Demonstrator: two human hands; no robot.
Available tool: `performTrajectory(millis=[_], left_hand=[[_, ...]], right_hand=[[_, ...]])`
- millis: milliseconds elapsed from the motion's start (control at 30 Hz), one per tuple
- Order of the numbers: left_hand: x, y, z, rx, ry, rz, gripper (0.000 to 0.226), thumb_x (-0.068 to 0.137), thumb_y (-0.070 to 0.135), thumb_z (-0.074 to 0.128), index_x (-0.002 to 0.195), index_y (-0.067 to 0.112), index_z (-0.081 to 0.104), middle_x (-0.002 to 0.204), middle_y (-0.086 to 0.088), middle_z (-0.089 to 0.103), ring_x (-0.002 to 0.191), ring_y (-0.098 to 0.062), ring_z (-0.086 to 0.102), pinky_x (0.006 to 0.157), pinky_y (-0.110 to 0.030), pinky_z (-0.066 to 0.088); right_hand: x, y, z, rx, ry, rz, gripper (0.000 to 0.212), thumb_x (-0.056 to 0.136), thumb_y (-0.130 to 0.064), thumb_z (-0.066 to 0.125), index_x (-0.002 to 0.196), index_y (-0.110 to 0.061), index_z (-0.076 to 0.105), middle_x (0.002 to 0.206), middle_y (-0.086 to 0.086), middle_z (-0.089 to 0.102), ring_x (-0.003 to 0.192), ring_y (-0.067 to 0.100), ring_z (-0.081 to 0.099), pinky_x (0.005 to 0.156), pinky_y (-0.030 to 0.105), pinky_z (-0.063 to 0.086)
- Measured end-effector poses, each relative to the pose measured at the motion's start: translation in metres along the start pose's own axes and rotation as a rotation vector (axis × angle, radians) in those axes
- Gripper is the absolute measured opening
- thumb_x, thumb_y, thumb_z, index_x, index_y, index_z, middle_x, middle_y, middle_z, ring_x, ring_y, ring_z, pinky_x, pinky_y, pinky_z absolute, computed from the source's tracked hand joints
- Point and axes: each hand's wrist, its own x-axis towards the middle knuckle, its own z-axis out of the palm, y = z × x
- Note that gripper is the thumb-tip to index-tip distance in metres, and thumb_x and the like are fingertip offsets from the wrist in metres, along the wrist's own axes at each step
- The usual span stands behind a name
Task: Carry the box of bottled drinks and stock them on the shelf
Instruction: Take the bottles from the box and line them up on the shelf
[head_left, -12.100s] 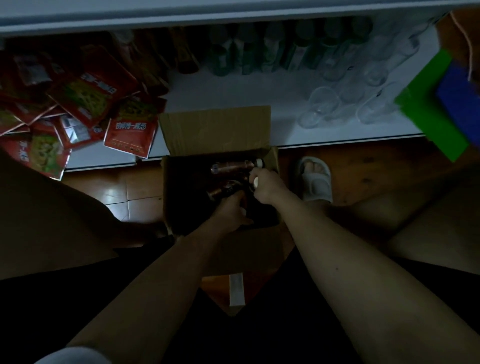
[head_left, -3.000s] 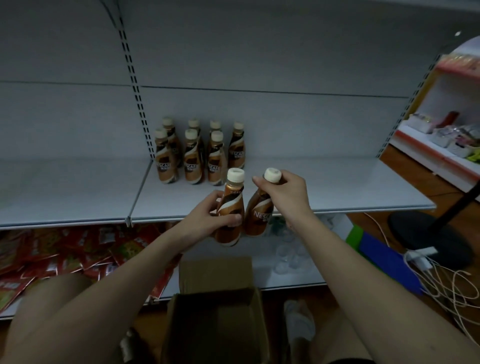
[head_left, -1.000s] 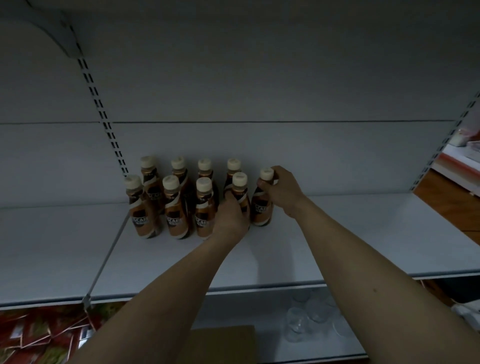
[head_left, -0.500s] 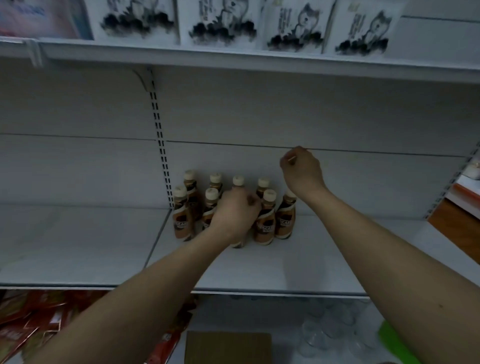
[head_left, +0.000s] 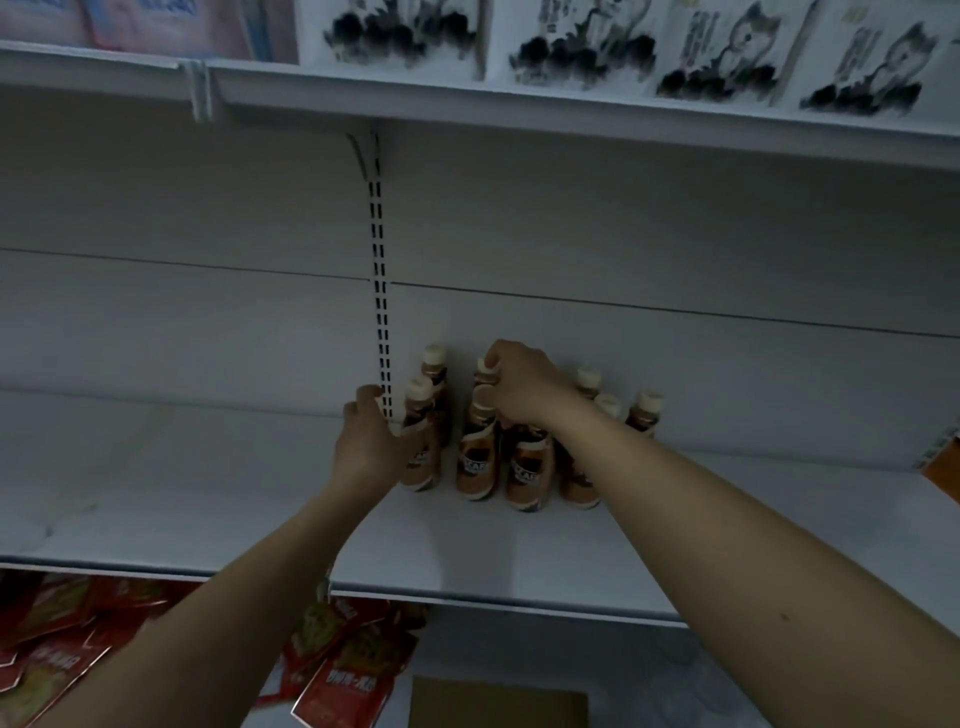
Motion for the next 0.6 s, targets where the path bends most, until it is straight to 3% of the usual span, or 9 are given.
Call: performTrajectory(millis=[167, 267, 333, 400, 500, 600], left_hand=[[0.011, -0.001, 0.017, 0.079, -0.133, 0.034, 0.068, 0.079, 0.028, 0.071, 0.136, 0.015, 0.037, 0.126, -0.017, 0.056, 0.113, -0.039, 0.055, 0.081, -0.036, 0.041], [0.011, 0.001, 0.023, 0.104, -0.109, 0.096, 0.052, 0.079, 0.024, 0.069, 0.123, 0.016, 0.044, 0.114, -0.014, 0.063, 0.104, -0.039, 0.059, 0.074, -0.034, 0.040], [0.012, -0.002, 0.024, 0.089, -0.081, 0.126, 0.046, 0.080, 0.024, 0.067, 0.120, 0.017, 0.044, 0.107, -0.015, 0.065, 0.098, -0.040, 0.061, 0.074, -0.037, 0.044], [0.015, -0.004, 0.024, 0.075, -0.057, 0.148, 0.044, 0.081, 0.024, 0.066, 0.119, 0.017, 0.045, 0.102, -0.015, 0.066, 0.093, -0.041, 0.062, 0.072, -0.038, 0.046], [0.021, -0.005, 0.028, 0.067, -0.035, 0.192, 0.042, 0.081, 0.021, 0.065, 0.117, 0.014, 0.046, 0.093, -0.014, 0.065, 0.087, -0.041, 0.062, 0.066, -0.033, 0.040], [0.026, -0.004, 0.031, 0.068, -0.034, 0.205, 0.043, 0.081, 0.018, 0.064, 0.120, 0.012, 0.045, 0.097, -0.017, 0.066, 0.088, -0.042, 0.062, 0.067, -0.034, 0.040]], right_hand=[[0.017, 0.007, 0.026, -0.186, -0.057, -0.051, 0.027, 0.087, -0.018, 0.065, 0.108, -0.008, 0.051, 0.109, 0.012, 0.054, 0.102, 0.027, 0.052, 0.066, 0.028, 0.036], [0.024, 0.014, 0.036, -0.175, -0.034, -0.031, 0.020, 0.089, -0.011, 0.061, 0.107, -0.003, 0.056, 0.113, 0.017, 0.061, 0.104, 0.031, 0.058, 0.072, 0.027, 0.035], [0.028, 0.017, 0.039, -0.193, -0.011, -0.055, 0.010, 0.089, -0.008, 0.060, 0.095, -0.006, 0.052, 0.111, 0.020, 0.061, 0.102, 0.032, 0.058, 0.071, 0.028, 0.034], [0.032, 0.018, 0.041, -0.215, 0.009, -0.094, 0.016, 0.088, -0.008, 0.061, 0.089, -0.010, 0.046, 0.107, 0.020, 0.061, 0.100, 0.034, 0.058, 0.069, 0.028, 0.033], [0.038, 0.018, 0.044, -0.225, 0.046, -0.126, 0.010, 0.088, -0.008, 0.061, 0.094, -0.008, 0.053, 0.107, 0.019, 0.062, 0.101, 0.032, 0.058, 0.070, 0.027, 0.033], [0.045, 0.017, 0.048, -0.239, 0.080, -0.153, 0.016, 0.088, -0.006, 0.060, 0.088, -0.013, 0.046, 0.107, 0.019, 0.062, 0.101, 0.033, 0.058, 0.071, 0.028, 0.032]])
